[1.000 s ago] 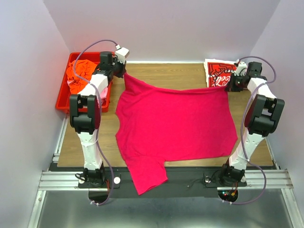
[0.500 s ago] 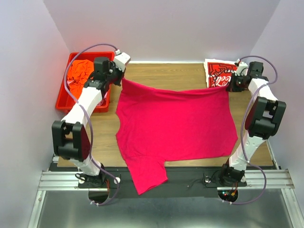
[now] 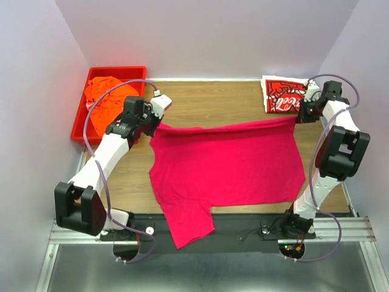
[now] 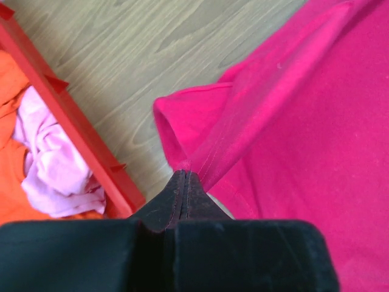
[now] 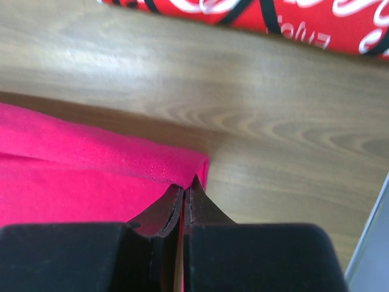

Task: Fold and stack the t-shirts
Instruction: Fold the tshirt

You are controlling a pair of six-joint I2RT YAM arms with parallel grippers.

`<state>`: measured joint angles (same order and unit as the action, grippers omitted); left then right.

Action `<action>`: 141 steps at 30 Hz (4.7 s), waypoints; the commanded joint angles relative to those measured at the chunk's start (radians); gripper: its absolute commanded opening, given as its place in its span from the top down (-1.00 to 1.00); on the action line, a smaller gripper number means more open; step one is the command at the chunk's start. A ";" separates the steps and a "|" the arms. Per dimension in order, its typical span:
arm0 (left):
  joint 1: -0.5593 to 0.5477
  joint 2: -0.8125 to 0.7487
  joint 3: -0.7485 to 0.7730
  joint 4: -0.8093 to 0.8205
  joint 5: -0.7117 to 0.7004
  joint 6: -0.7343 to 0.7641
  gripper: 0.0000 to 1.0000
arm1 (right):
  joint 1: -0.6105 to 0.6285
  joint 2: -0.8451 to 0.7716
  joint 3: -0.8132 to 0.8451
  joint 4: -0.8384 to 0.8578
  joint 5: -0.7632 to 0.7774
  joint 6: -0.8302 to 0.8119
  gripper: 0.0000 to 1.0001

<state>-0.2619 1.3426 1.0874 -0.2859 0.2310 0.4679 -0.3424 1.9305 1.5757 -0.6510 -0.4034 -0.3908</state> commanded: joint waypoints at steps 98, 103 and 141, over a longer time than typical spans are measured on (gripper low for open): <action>-0.049 0.805 0.698 -0.228 0.317 0.002 0.05 | 0.065 -0.022 0.096 -0.153 -0.028 0.018 0.00; -0.053 0.834 0.681 -0.216 0.295 0.002 0.05 | 0.065 -0.019 0.080 -0.154 -0.028 0.012 0.01; -0.184 0.615 0.530 -0.289 0.360 0.075 1.00 | 0.065 -0.002 0.089 -0.197 -0.095 -0.006 0.01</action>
<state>-0.3847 2.0441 1.6840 -0.5289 0.5503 0.5083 -0.2733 1.9579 1.6451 -0.8333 -0.4759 -0.3889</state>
